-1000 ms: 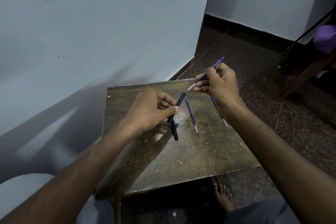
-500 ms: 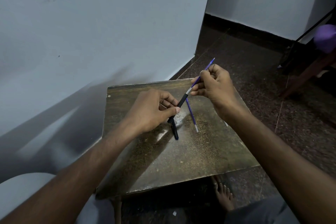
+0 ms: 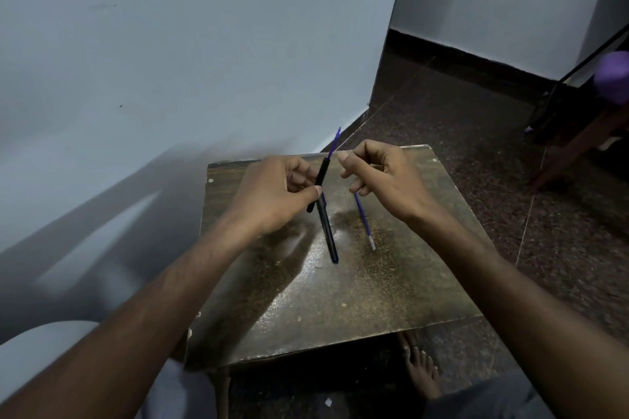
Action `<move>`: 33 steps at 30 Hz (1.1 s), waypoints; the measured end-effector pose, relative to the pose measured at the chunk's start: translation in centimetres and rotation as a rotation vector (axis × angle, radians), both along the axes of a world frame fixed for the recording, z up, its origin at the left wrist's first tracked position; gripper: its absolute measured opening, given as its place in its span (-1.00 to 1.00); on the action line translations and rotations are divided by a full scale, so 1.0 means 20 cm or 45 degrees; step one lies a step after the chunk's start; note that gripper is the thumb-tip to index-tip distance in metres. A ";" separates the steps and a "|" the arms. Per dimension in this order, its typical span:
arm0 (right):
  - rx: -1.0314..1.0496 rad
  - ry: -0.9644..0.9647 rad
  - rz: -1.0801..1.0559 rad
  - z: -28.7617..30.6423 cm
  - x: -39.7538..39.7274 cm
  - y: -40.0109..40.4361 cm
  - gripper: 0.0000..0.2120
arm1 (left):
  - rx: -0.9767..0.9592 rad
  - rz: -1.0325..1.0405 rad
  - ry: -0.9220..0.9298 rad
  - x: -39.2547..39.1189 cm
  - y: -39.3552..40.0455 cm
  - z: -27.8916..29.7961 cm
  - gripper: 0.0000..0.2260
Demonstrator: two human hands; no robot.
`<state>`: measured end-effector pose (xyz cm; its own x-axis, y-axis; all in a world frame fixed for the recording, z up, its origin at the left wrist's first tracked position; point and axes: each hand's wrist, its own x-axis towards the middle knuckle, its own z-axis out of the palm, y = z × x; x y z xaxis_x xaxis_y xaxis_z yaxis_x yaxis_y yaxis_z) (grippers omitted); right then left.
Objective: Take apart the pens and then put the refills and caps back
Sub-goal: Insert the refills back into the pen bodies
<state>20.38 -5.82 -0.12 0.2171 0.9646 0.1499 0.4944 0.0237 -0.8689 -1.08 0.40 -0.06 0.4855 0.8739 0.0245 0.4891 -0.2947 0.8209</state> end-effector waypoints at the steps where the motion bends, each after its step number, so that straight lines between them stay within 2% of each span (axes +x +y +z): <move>1: 0.020 -0.077 -0.018 -0.01 0.00 0.00 -0.63 | -0.003 0.025 -0.016 -0.01 0.02 0.00 -0.84; 4: 0.036 -0.436 0.012 -0.03 -0.03 0.00 -0.80 | 0.023 0.095 -0.037 -0.06 0.06 0.01 -0.84; 6: 0.060 -0.624 0.076 -0.03 -0.07 0.01 -0.82 | 0.065 0.138 -0.037 -0.09 0.08 0.02 -0.85; 16: -0.069 -1.065 0.185 -0.07 -0.27 0.11 -0.45 | 0.194 0.274 -0.006 -0.15 0.14 0.04 -0.86; 19: -0.088 -1.120 0.199 -0.07 -0.31 0.14 -0.38 | 0.194 0.283 0.016 -0.16 0.13 0.05 -0.85; 22: -0.124 -1.146 0.228 -0.09 -0.34 0.17 -0.39 | 0.186 0.287 0.020 -0.16 0.13 0.06 -0.86; 33: -0.044 -1.040 0.283 -0.13 -0.38 0.22 -0.68 | 0.167 0.362 0.029 -0.21 0.15 0.09 -0.87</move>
<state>12.70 -1.49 -2.80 -0.1423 0.9789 0.1470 0.9541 0.1751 -0.2428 -5.35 3.39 1.81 0.2241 0.9648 0.1377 0.5848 -0.2462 0.7729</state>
